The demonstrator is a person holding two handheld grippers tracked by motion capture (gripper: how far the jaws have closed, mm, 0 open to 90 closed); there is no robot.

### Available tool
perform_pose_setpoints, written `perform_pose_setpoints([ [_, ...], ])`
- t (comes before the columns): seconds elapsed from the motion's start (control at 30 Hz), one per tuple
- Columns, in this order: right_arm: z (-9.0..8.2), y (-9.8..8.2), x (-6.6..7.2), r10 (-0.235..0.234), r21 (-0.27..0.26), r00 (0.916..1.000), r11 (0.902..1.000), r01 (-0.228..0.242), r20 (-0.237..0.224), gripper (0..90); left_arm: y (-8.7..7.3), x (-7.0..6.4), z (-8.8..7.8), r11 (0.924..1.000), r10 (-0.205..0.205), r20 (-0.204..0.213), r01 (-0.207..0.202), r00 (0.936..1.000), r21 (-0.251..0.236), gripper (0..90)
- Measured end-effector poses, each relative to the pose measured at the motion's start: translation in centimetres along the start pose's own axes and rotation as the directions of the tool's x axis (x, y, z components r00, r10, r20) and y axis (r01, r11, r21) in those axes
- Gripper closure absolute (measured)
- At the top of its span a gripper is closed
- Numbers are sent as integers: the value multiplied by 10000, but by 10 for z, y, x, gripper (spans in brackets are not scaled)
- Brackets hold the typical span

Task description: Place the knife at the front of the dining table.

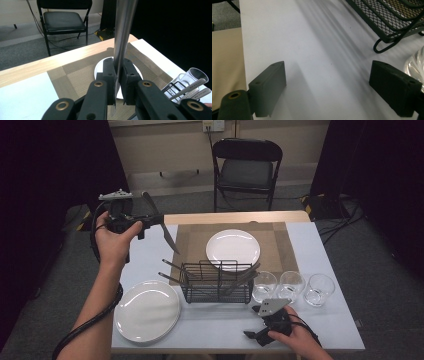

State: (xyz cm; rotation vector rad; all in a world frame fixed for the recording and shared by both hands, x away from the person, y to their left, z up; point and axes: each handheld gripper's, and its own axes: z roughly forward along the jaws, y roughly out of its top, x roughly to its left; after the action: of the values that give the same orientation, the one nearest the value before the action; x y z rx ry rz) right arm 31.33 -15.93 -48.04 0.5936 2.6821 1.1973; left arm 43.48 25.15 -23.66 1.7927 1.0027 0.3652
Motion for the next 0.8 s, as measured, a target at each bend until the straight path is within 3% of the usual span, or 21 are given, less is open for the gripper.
perform_pose_setpoints([
  [0.8, 0, 0, 0, 21, -15, 10000, 10000, -21, -33, 127, -26, 14, 12, 9998, -160, -378, 165, 9992, 137, 835],
])
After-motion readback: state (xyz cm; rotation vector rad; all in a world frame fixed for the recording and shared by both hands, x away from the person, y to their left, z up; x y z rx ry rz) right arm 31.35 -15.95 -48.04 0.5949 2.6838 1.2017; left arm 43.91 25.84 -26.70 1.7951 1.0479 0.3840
